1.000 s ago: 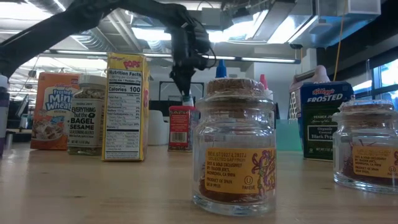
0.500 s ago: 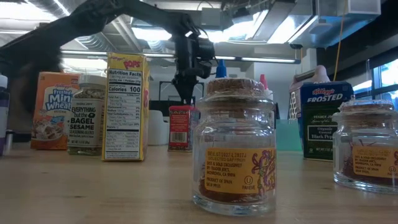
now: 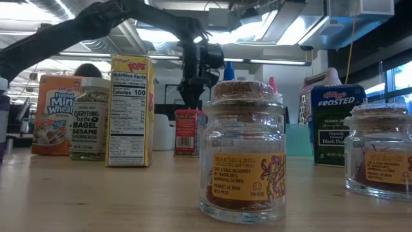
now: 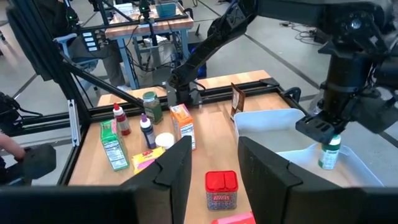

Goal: Pick & Place Kitchen Items
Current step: Put the green food coloring bottle into the transparent bin

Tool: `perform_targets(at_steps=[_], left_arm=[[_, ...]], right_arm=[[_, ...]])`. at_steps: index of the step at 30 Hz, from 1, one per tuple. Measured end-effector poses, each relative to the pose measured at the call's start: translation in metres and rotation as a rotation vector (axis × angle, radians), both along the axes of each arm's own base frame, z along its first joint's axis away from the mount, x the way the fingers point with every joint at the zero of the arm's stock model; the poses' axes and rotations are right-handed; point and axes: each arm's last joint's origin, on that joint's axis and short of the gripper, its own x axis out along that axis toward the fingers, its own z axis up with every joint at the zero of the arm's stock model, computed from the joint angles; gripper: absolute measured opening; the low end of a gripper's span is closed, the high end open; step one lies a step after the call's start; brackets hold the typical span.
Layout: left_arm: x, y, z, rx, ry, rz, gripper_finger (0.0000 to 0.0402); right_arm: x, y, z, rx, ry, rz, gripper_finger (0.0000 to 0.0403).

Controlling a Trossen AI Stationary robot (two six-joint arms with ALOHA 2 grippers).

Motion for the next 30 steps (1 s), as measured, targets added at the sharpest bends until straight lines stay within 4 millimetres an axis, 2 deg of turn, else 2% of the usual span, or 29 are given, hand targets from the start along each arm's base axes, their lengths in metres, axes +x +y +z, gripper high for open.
perform_targets(at_steps=[6, 30], left_arm=[[0.003, -0.003, -0.010, -0.016, 0.046, -0.008, 0.0116], [-0.001, 0.009, -0.010, 0.007, 0.022, -0.015, 0.0125]], right_arm=[[0.000, 0.000, 0.000, -0.001, 0.002, 0.000, 0.0133], [0.000, 0.000, -0.001, -0.012, 0.008, 0.001, 0.0133]])
